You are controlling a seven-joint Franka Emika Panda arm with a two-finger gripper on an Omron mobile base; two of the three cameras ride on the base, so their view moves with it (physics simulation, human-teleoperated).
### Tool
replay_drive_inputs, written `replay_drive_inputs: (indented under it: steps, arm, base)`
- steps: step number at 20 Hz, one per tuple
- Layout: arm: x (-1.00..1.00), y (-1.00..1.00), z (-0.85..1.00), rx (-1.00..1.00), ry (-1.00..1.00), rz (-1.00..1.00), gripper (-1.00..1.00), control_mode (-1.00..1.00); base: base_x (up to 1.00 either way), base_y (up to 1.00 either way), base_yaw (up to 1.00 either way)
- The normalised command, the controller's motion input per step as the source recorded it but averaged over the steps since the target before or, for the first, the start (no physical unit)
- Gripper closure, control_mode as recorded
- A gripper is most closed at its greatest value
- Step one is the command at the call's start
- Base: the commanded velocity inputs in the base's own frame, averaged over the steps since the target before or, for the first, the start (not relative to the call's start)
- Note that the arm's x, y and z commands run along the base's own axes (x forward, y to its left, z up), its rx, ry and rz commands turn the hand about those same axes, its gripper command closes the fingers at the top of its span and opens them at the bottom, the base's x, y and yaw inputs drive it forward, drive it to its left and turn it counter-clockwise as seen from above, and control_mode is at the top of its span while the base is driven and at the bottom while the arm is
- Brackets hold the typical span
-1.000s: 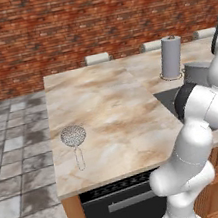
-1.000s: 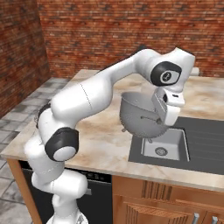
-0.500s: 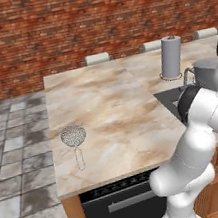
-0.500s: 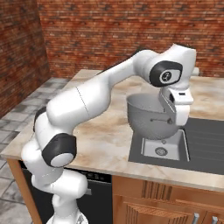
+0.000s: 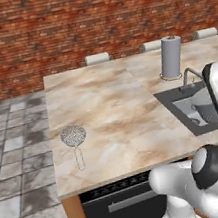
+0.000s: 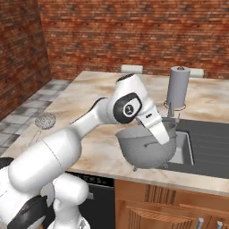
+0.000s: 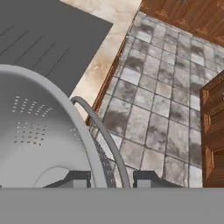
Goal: Pick the colander and strainer and place them in the sink. Then turn on the water.
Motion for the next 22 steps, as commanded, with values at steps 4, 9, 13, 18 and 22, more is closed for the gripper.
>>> replay_drive_inputs:
  steps: [4, 9, 13, 18, 22]
  arm:
    - [0.03, 0.07, -0.08, -0.13, 0.01, 0.0, 1.0, -1.0]
    - [0.12, -0.32, 0.58, 0.03, 0.0, -0.11, 1.0, -1.0]
    - [0.42, -0.44, 0.64, 0.08, 0.0, -0.2, 1.0, -1.0]
    - [0.95, -0.18, 0.11, 0.01, 0.1, -0.11, 1.0, -1.0]
    - [0.88, -0.12, -0.26, -0.06, 0.05, -0.05, 1.0, -1.0]
  base:
    - [0.0, 0.0, 0.0]
    - [0.0, 0.0, 0.0]
    - [0.0, 0.0, 0.0]
    - [0.0, 0.0, 0.0]
    - [0.0, 0.0, 0.0]
